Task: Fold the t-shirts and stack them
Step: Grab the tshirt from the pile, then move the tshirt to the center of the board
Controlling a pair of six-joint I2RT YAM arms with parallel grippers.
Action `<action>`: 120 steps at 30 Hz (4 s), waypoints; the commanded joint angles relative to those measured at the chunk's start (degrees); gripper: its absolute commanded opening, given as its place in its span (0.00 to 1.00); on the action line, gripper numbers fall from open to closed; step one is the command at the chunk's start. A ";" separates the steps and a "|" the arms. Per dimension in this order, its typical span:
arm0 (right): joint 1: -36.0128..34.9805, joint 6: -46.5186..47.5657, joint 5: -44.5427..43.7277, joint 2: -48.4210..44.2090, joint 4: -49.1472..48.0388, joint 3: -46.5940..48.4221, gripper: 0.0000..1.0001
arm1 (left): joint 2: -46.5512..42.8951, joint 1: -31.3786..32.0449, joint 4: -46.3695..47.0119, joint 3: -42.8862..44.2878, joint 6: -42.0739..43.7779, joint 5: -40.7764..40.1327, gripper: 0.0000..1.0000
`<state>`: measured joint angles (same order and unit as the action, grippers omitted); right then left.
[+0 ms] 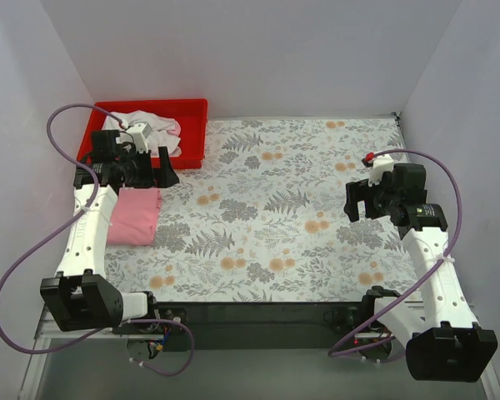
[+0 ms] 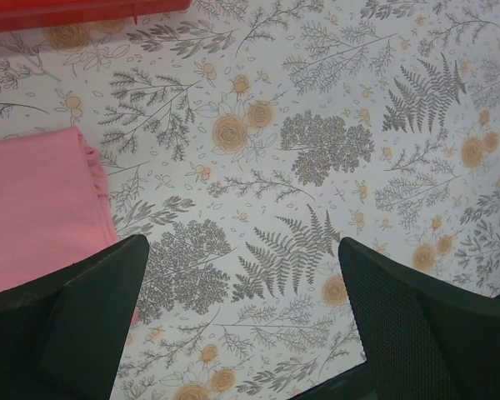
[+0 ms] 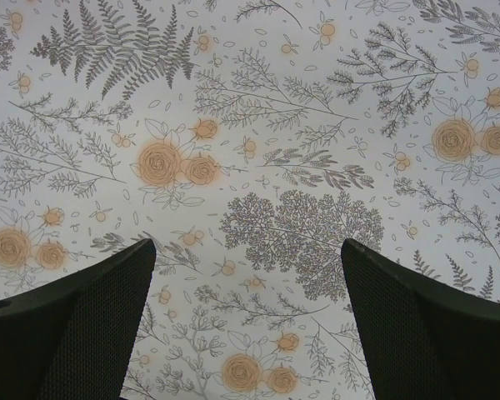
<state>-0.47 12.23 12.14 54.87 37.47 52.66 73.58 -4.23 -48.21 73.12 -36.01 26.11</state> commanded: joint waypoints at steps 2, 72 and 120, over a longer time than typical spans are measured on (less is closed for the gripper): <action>-0.06 -0.63 0.95 0.76 -1.35 0.42 0.98 | 1.90 0.01 0.39 4.56 -0.37 -2.02 0.98; 5.39 0.87 10.00 5.16 -0.65 -2.83 0.96 | 63.28 -4.74 31.07 59.41 1.04 -35.26 0.00; 8.48 19.76 14.15 15.87 14.82 6.15 0.86 | 7.63 15.46 13.27 -4.91 0.64 17.94 0.85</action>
<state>12.69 26.35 30.55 69.41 48.03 58.78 85.17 6.39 -26.26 68.73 -47.92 41.19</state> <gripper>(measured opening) 0.876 0.872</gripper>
